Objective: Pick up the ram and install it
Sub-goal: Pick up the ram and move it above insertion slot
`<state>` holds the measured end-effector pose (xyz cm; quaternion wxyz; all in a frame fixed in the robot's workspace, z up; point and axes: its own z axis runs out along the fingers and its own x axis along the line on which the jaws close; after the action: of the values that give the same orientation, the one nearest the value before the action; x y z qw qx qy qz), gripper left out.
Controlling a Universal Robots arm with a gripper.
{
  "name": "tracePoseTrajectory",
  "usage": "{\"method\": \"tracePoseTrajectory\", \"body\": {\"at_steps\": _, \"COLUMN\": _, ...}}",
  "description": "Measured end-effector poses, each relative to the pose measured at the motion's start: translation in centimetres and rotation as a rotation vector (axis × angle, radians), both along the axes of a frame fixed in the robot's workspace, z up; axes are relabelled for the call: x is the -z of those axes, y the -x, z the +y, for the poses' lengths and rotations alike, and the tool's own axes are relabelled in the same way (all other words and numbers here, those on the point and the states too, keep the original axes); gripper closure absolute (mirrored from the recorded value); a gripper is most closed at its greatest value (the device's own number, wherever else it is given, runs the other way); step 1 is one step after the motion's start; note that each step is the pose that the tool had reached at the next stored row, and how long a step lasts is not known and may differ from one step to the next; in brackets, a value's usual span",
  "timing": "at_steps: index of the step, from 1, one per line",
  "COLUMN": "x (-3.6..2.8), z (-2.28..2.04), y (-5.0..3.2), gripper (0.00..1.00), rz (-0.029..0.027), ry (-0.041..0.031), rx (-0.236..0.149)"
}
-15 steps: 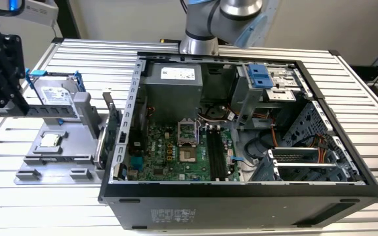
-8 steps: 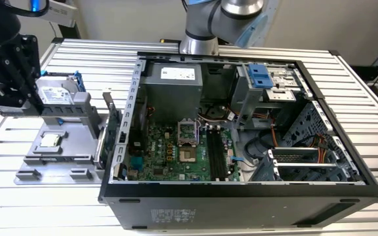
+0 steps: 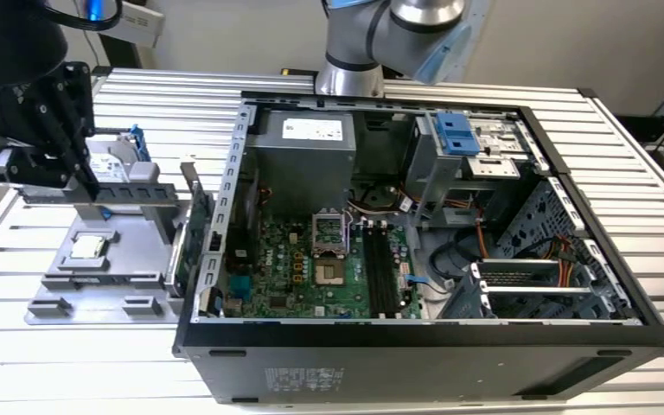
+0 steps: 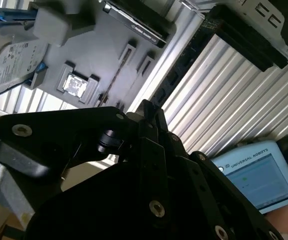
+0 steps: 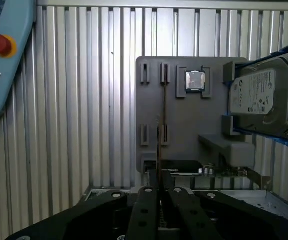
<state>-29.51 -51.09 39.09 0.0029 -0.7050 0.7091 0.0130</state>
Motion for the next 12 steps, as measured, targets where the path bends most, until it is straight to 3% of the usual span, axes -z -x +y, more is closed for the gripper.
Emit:
{"method": "tracePoseTrajectory", "body": {"at_steps": 3, "x": 0.0, "z": 0.03, "y": -0.44, "gripper": 1.0, "rz": -0.0001, "ry": 0.0, "rx": 0.0}}
{"method": "tracePoseTrajectory", "body": {"at_steps": 9, "x": -0.01, "z": 0.04, "y": -0.59, "gripper": 1.0, "rz": 0.0002, "ry": 0.0002, "rx": 0.0}}
{"method": "tracePoseTrajectory", "body": {"at_steps": 12, "x": 0.0, "z": 0.12, "y": -1.25, "gripper": 1.0, "rz": 0.0001, "ry": 0.0, "rx": 0.0}}
